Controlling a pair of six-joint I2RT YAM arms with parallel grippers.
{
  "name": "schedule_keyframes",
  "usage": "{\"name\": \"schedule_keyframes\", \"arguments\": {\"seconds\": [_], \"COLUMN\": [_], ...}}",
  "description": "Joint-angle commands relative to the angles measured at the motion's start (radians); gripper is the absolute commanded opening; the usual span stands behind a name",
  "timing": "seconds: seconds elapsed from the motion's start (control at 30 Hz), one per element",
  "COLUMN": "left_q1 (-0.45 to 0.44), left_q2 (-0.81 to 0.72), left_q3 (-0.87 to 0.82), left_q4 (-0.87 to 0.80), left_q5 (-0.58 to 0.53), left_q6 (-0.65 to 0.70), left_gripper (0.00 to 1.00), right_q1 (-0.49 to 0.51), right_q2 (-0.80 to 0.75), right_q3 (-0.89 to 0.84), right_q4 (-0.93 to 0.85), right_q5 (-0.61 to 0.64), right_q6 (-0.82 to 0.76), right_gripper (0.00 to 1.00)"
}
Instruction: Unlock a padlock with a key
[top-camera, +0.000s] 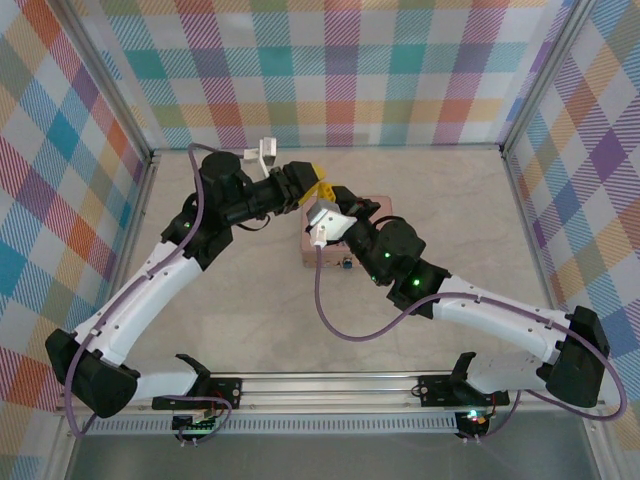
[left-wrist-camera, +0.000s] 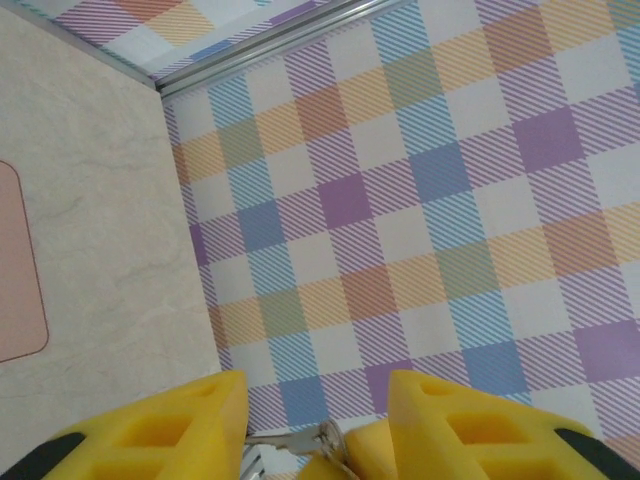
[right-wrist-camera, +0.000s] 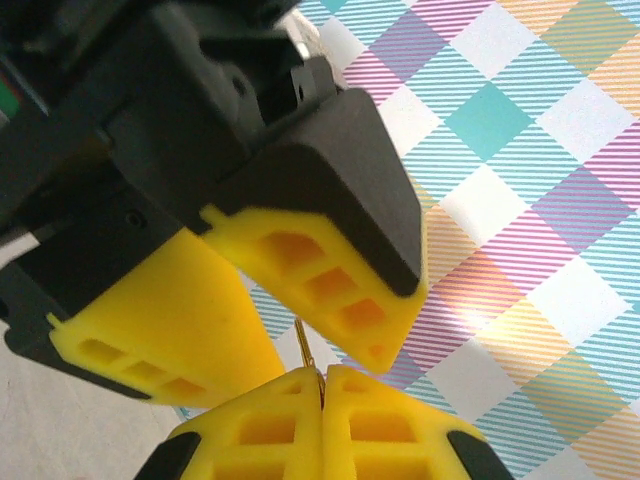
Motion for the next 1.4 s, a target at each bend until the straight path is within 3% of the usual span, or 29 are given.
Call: {"name": "schedule_keyframes", "arguments": {"seconds": [0.0,0.37,0.5,0.67,0.87,1.0,1.1,1.2,1.3,1.37], "left_q1": [0.01,0.011,0.013,0.014,0.021,0.021,0.019,0.019,0.013,0.004], "left_q2": [-0.038,-0.023,-0.019,-0.021,-0.024,-0.037,-0.05,-0.066,-0.071,-0.07], "left_q3": [-0.011,-0.019,-0.025,-0.037,-0.038,-0.046,-0.064,-0.106,-0.149,-0.171], "left_q4": [0.024,0.036,0.042,0.044,-0.006,-0.035,-0.04,-0.003,0.059,0.084], "left_q5": [0.003,0.02,0.02,0.009,-0.027,-0.057,-0.076,-0.069,-0.03,-0.011], "left_q6": [-0.016,-0.019,-0.013,0.017,0.113,0.211,0.293,0.349,0.379,0.387], "left_gripper": [0.38,0.01,0.0,0.0,0.0,0.0,0.0,0.0,0.0,0.0], "right_q1": [0.004,0.006,0.006,-0.002,-0.044,-0.094,-0.174,-0.261,-0.369,-0.411], "right_q2": [-0.009,-0.023,-0.04,-0.081,-0.164,-0.226,-0.261,-0.269,-0.271,-0.261], "right_q3": [-0.017,-0.042,-0.048,-0.04,-0.057,-0.034,0.009,0.016,-0.049,-0.108], "right_q4": [0.032,0.043,0.022,-0.053,-0.203,-0.395,-0.582,-0.637,-0.513,-0.383], "right_q5": [0.022,0.009,0.001,0.004,0.011,-0.015,-0.193,-0.404,-0.674,-0.787], "right_q6": [-0.009,-0.007,0.022,0.128,0.332,0.602,0.896,1.138,1.382,1.52], "right_gripper": [0.0,0.0,0.01,0.37,0.41,0.43,0.44,0.49,0.51,0.56]}}
